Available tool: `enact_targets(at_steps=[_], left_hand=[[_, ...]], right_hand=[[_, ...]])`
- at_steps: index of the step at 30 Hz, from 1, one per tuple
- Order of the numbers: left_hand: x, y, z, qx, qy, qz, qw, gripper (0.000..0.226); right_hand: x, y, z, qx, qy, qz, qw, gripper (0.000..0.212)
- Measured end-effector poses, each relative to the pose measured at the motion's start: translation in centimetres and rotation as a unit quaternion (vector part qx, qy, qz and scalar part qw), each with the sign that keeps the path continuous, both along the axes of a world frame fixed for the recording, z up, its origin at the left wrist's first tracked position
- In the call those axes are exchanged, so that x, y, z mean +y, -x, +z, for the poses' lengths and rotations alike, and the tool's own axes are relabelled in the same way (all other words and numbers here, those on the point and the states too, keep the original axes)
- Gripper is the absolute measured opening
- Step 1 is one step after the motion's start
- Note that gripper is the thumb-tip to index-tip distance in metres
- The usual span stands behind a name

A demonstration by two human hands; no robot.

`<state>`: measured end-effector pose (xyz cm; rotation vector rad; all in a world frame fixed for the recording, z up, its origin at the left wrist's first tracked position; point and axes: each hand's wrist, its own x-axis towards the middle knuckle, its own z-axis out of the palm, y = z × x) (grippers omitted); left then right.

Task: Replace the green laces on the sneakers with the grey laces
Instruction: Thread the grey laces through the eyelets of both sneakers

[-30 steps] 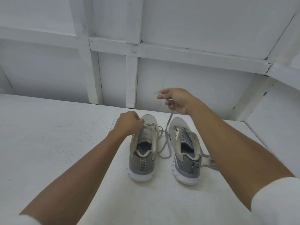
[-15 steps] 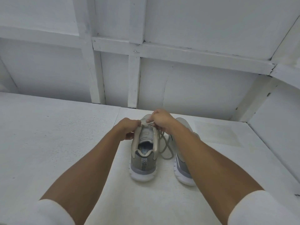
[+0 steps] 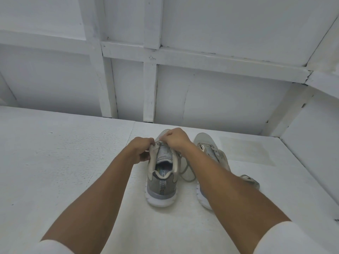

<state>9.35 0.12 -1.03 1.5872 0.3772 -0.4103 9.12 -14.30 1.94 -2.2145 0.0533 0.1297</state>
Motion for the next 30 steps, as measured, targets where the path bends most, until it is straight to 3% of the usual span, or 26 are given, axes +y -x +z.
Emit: enact_targets(at_steps=[8,12,21,27,30], left_hand=[[-0.1,-0.3,-0.3,-0.001,-0.004,-0.002,1.000,0.005],[0.0,-0.3,-0.5,-0.002,0.002,0.001,1.000,0.004],[0.1,-0.3,-0.5,0.008,0.017,-0.001,1.000,0.005],[0.2,-0.5,-0.7,0.011,0.018,-0.005,1.000,0.004],[0.3,-0.5,-0.7,0.013,0.022,-0.008,1.000,0.003]], right_hand=[[0.4,0.0,-0.3,0.002,0.034,-0.008,0.999,0.016],[0.6,-0.2,-0.4,0.000,0.047,-0.026,0.999,0.033],[0.5,-0.8,-1.2,-0.003,0.076,-0.014,0.997,0.010],[0.5,-1.1,-1.4,0.004,0.086,-0.017,0.996,0.009],[0.6,-1.4,-1.7,0.008,0.090,-0.025,0.996,0.020]])
